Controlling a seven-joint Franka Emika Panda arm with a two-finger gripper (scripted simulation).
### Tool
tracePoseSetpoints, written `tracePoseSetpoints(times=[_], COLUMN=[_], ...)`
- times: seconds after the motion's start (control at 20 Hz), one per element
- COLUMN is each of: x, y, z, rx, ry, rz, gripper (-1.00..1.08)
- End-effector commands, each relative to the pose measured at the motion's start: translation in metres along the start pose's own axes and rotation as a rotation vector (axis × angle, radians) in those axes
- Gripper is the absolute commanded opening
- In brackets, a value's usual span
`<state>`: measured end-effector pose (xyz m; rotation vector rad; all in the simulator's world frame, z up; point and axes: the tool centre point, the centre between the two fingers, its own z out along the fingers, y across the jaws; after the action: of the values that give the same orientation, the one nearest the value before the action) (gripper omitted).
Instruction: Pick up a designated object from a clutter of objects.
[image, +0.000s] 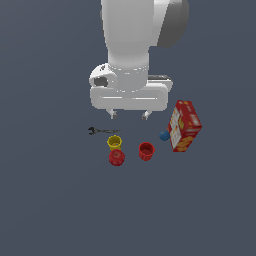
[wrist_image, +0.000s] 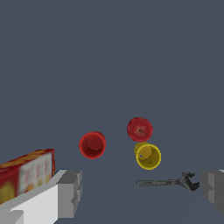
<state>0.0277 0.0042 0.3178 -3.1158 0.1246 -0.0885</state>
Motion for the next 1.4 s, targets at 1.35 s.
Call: tracePoseSetpoints(times=[1.35], x=[-0.004], y=[0.062], z=[0.219], rx=[-0.033], ry=[-0.053], rz=[0.309], gripper=[1.00])
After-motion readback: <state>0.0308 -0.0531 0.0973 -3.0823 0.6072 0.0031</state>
